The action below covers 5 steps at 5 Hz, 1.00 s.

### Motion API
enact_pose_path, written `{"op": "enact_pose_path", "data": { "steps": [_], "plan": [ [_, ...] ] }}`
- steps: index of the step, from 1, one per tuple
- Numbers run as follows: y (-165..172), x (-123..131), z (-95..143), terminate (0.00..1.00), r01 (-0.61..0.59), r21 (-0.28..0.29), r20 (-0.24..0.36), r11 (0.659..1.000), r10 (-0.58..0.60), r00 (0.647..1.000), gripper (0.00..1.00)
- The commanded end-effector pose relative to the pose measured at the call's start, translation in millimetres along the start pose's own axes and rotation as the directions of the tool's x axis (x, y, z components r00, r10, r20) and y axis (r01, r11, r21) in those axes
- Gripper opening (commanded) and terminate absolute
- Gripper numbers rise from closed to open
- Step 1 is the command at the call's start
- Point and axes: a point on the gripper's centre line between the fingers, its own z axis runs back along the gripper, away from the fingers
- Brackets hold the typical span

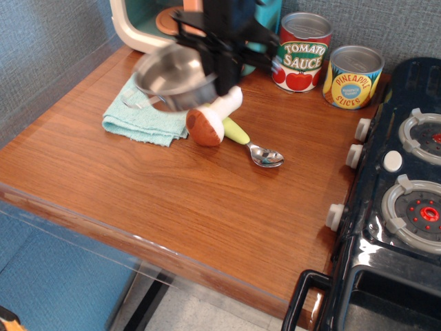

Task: Pick up the silver pot and place it on the blue cloth

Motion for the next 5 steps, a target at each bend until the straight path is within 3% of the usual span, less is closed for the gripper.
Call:
{"op": "enact_pose_path", "data": {
  "steps": [1, 3, 5],
  "plan": [
    [108.2, -14.7, -22.6, 0.00, -0.218, 0.100, -0.010, 0.971, 0.220, 0.975, 0.00],
    [107.2, 16.7, -47.1, 0.00, -0.187, 0.148, -0.009, 0.971, 0.191, 0.982, 0.00],
    [88.1, 36.0, -62.9, 0.00, -0.158, 0.146, -0.029, 0.977, 0.164, 0.986, 0.00]
  ]
}}
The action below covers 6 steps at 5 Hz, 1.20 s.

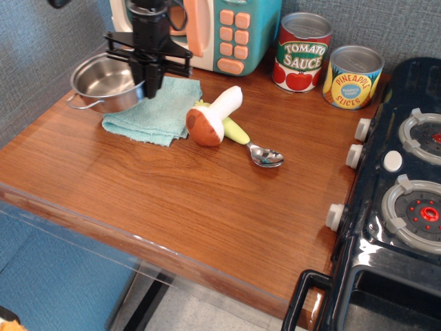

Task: Pick up the silver pot and place it on the blue cloth

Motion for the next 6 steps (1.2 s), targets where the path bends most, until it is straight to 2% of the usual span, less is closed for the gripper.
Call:
{"op": "enact_pose_path", "data": {
  "steps": [1, 2, 3, 4, 5, 6],
  "plan": [
    [-18.2, 4.7, 11.1, 0.00, 0.046, 0.000, 0.034, 0.999, -0.046, 0.998, 0.00],
    [-20.6, 7.6, 4.0, 0.00, 0.040, 0.012, 0.016, 0.999, -0.040, 0.999, 0.00],
    [-19.7, 7.8, 3.4, 0.00, 0.018, 0.014, -0.005, 1.000, -0.018, 1.000, 1.00],
    [-19.9, 3.0, 20.2, 0.00, 0.010, -0.006, 0.040, 1.000, -0.010, 0.999, 1.00],
    [-23.2, -2.5, 49.1, 0.00, 0.007, -0.064, 0.085, 0.998, -0.002, 0.996, 1.00],
    [-25.7, -10.4, 63.3, 0.00, 0.036, -0.090, 0.117, 0.995, -0.025, 0.993, 1.00]
  ]
}}
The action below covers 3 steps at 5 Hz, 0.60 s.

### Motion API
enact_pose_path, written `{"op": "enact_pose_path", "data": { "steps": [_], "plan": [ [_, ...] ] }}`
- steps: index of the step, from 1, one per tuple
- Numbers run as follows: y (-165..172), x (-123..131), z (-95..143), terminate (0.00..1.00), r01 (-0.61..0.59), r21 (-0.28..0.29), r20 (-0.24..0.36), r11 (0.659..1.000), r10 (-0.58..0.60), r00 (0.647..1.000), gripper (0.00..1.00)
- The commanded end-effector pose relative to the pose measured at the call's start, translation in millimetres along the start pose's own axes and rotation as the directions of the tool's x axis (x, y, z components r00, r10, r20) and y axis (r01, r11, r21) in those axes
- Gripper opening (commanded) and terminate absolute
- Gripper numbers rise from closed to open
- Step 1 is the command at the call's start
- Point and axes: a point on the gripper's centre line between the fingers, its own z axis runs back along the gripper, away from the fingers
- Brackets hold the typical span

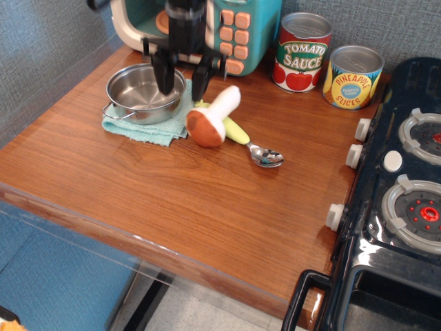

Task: Pick up the silver pot and place it on the blue cloth

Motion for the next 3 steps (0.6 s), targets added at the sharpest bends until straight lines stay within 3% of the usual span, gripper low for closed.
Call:
{"op": "enact_pose_path", "data": {
  "steps": [1, 2, 3],
  "plan": [
    [8.8, -18.5, 42.5, 0.00, 0.053, -0.005, 0.103, 0.999, -0.052, 0.993, 1.00],
    [8.8, -18.5, 42.5, 0.00, 0.053, -0.005, 0.103, 0.999, -0.052, 0.993, 1.00],
    [8.8, -18.5, 42.5, 1.00, 0.053, -0.005, 0.103, 0.999, -0.052, 0.993, 1.00]
  ]
}}
